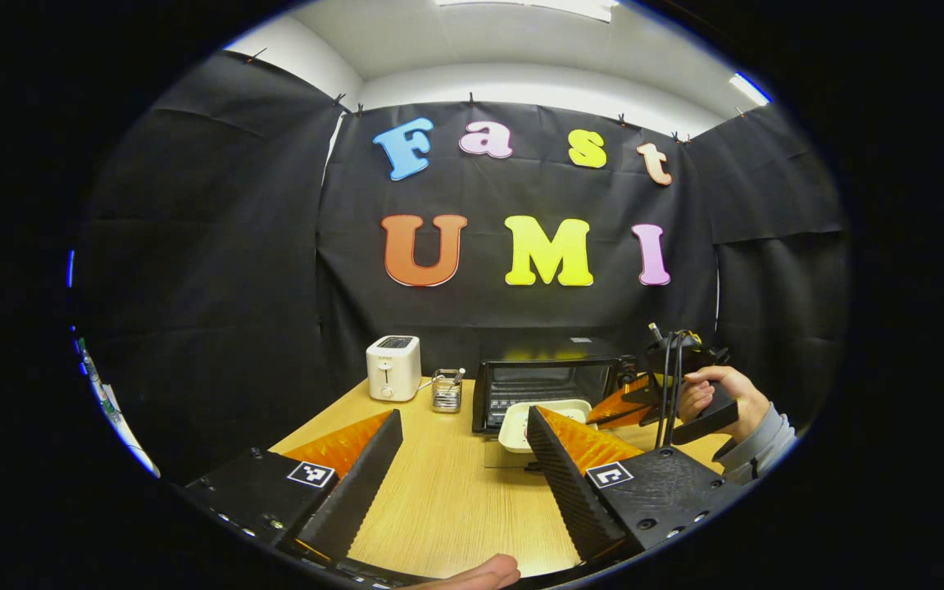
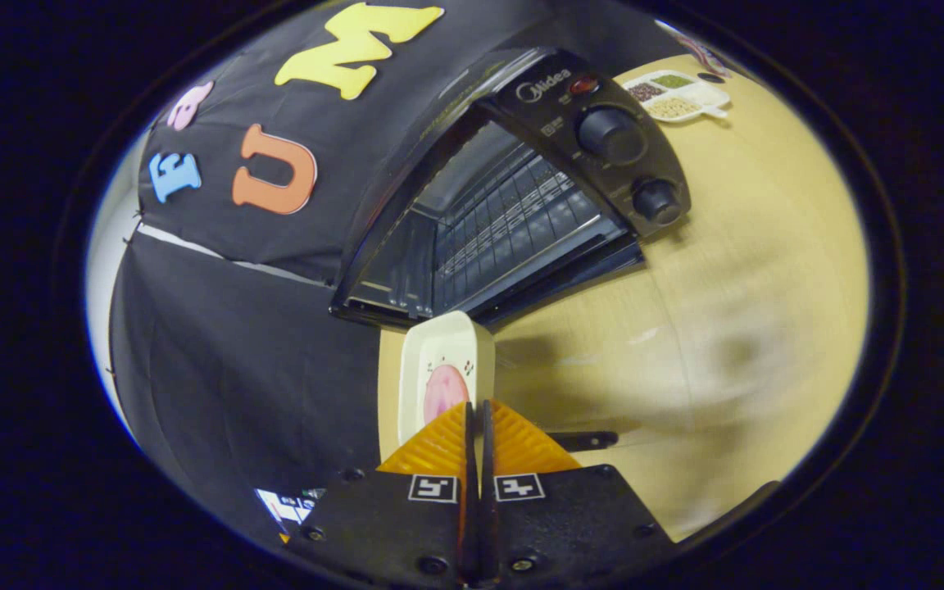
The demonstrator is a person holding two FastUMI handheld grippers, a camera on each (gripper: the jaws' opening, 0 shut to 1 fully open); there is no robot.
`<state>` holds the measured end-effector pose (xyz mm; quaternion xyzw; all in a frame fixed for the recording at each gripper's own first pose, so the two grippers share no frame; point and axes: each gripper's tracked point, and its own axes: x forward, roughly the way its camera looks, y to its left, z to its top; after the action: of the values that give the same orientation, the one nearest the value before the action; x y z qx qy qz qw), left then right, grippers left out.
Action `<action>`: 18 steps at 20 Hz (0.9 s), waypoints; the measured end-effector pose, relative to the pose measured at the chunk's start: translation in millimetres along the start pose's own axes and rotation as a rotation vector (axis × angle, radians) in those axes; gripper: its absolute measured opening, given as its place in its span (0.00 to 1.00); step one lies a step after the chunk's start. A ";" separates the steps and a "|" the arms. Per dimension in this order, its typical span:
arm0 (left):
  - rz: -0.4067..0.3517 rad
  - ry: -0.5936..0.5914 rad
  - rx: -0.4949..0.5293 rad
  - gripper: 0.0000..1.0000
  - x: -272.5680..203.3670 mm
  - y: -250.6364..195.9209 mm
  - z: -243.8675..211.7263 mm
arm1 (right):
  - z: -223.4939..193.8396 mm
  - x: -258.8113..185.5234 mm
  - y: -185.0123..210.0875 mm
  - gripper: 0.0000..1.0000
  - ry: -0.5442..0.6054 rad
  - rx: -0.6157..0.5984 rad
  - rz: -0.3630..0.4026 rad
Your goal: Open the electric oven with the left hand, put the food in, and close the electric oven.
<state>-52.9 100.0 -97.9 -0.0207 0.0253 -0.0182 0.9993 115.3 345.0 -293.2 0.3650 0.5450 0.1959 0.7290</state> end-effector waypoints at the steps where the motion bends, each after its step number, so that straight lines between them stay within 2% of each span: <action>1: 0.006 0.002 0.001 0.95 -0.5 3.8 -1.3 | -0.5 7.9 2.0 0.04 -0.002 0.028 0.008; 7: 0.038 0.003 0.032 0.95 2.9 21.4 -9.9 | 20.6 18.8 -3.8 0.04 -0.143 0.151 -0.018; 9: 0.023 0.007 0.032 0.95 6.0 16.1 -12.0 | 30.7 17.5 -5.6 0.04 -0.189 0.169 -0.026; 10: 0.015 0.009 0.030 0.95 7.0 13.4 -13.4 | 34.1 14.8 -4.6 0.00 -0.211 0.191 -0.020; 12: 0.004 0.017 0.029 0.95 11.0 11.6 -15.8 | 44.4 10.6 -6.2 0.04 -0.266 0.245 -0.007; 14: -0.008 0.025 0.025 0.95 14.6 8.3 -18.2 | 55.1 10.8 -14.1 0.00 -0.324 0.274 -0.019; 15: -0.010 0.027 0.025 0.95 15.6 7.1 -19.4 | 61.1 11.5 -17.1 0.04 -0.356 0.289 -0.024; 18: -0.020 0.035 0.034 0.95 19.3 3.0 -23.6 | 75.2 12.1 -23.7 0.04 -0.459 0.330 -0.040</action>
<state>-34.8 101.4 -122.5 -0.0038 0.0424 -0.0289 0.9987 187.2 313.7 -308.2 0.5027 0.3973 0.0021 0.7677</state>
